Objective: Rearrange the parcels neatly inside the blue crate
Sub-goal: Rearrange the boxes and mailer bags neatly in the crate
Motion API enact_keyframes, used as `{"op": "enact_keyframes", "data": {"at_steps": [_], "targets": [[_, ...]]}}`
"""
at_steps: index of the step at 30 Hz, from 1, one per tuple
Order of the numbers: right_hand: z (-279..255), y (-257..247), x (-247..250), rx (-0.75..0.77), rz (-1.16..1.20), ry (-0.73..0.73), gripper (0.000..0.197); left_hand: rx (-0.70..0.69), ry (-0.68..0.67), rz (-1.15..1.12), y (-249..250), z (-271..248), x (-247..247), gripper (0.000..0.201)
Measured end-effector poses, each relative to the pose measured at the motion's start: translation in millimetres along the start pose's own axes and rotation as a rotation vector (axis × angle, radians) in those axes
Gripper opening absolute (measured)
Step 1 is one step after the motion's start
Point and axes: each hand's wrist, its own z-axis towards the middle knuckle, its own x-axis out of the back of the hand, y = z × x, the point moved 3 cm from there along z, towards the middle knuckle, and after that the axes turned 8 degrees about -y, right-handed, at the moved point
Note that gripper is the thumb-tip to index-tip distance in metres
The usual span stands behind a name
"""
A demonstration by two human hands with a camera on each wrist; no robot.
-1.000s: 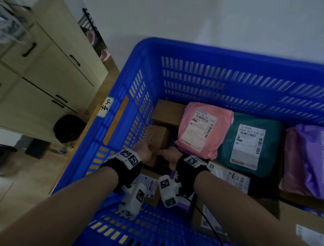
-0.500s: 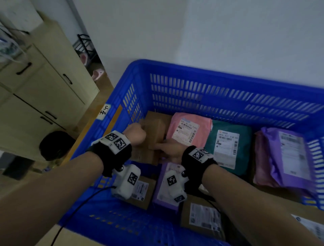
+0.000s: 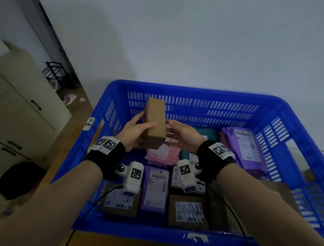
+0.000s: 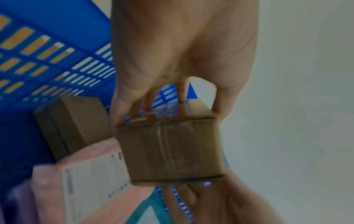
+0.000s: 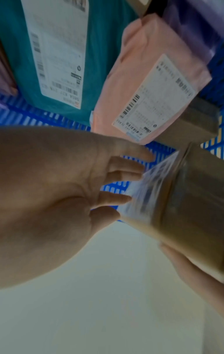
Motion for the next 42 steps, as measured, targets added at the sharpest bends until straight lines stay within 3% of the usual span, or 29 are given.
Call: {"op": "enact_keyframes", "data": {"at_steps": [3, 6, 9, 13, 16, 19, 21, 23, 25, 28, 32, 35, 38, 40, 42], "targets": [[-5.2, 1.3, 3.2, 0.044, 0.043, 0.063, 0.035, 0.006, -0.213, -0.231, 3.0, -12.0, -7.5, 0.047], [-6.3, 6.4, 1.2, 0.055, 0.141, 0.022, 0.022, 0.003, -0.343, -0.403, 0.4, -17.5, -7.4, 0.044], [-6.0, 6.5, -2.0, 0.097, 0.251, -0.003, 0.019, -0.037, -0.341, -0.445, 0.1, -16.7, -1.0, 0.043], [-5.1, 4.4, -8.9, 0.124, 0.283, -0.098, 0.039, -0.081, -0.297, -0.390, -0.5, -16.3, 7.4, 0.049], [-2.1, 6.0, -9.2, 0.117, 0.240, -0.102, 0.043, -0.068, -0.220, -0.298, -1.0, -15.6, 9.7, 0.049], [0.0, -2.0, -1.6, 0.102, 0.048, -0.052, 0.047, -0.153, 0.099, -0.034, -0.6, -13.2, 22.7, 0.078], [-2.5, -15.2, 1.7, 0.091, -0.269, -0.040, 0.053, -0.284, 0.231, 0.297, 7.4, -15.1, 30.4, 0.088], [-3.5, -29.8, 2.2, 0.088, -0.729, -0.052, 0.060, -0.364, 0.202, 0.696, 15.6, -13.7, 32.6, 0.092], [-1.1, -39.5, -2.2, 0.082, -1.111, -0.073, 0.064, -0.335, 0.082, 1.105, 22.5, -9.8, 25.5, 0.092], [0.4, -46.3, -12.0, 0.070, -1.279, -0.124, 0.066, -0.243, -0.133, 1.358, 28.0, -1.7, 8.8, 0.080], [3.1, -45.8, -13.9, 0.033, -1.376, -0.169, 0.065, -0.159, -0.197, 1.354, 33.3, 2.0, -3.0, 0.066], [6.9, -43.2, 0.3, 0.087, -1.342, 0.025, 0.080, -0.115, -0.118, 1.275, 28.4, 4.5, -2.4, 0.062], [1.8, -40.3, 19.8, 0.157, -0.947, 0.297, 0.099, -0.058, 0.030, 0.890, 14.3, 8.7, 10.9, 0.059], [0.9, -28.2, 26.8, 0.117, -0.635, 0.310, 0.098, 0.006, 0.080, 0.482, 2.1, 9.2, 18.7, 0.057], [3.9, -11.4, 26.2, 0.052, -0.354, 0.228, 0.087, 0.056, 0.066, 0.177, -6.8, 6.2, 18.9, 0.053]]}}
